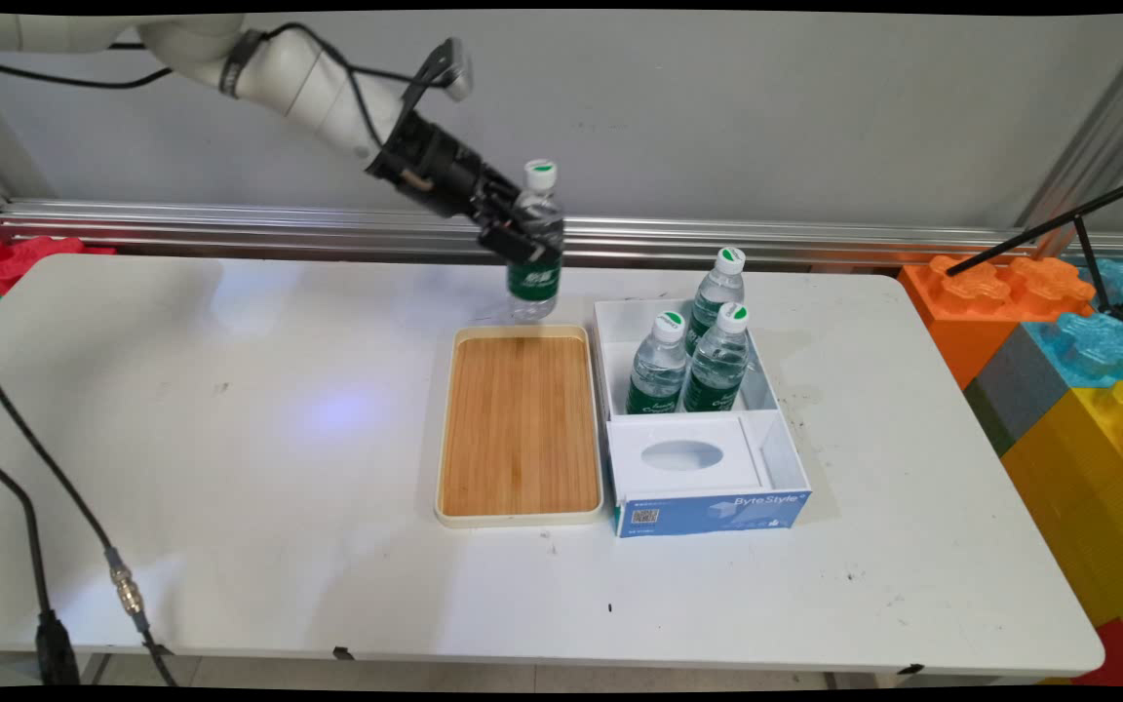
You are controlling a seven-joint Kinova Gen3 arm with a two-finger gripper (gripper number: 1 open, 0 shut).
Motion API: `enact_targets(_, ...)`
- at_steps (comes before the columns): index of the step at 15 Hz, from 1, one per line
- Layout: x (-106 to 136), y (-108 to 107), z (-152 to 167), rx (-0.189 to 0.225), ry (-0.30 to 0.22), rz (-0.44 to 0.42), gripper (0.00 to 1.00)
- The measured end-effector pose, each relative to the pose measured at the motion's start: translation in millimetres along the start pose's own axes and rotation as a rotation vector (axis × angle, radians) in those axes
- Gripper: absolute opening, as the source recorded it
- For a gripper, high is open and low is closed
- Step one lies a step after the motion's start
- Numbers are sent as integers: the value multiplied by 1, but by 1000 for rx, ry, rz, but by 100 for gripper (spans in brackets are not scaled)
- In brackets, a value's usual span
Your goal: Place the picked object on the tray
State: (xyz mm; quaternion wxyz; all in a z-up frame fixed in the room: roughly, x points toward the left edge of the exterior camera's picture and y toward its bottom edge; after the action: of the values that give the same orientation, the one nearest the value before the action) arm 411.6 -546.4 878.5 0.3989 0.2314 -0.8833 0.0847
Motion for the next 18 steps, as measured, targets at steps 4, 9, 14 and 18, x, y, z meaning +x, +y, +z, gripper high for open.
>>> enact_targets(4,-32,-4,9,-4,-11,1,0)
enact_targets(9,-54,-7,42,-33,15,-1,0)
enact_targets(14,-67,-9,57,-45,28,4,0)
enact_targets(18,-77,-10,65,-53,32,10,0)
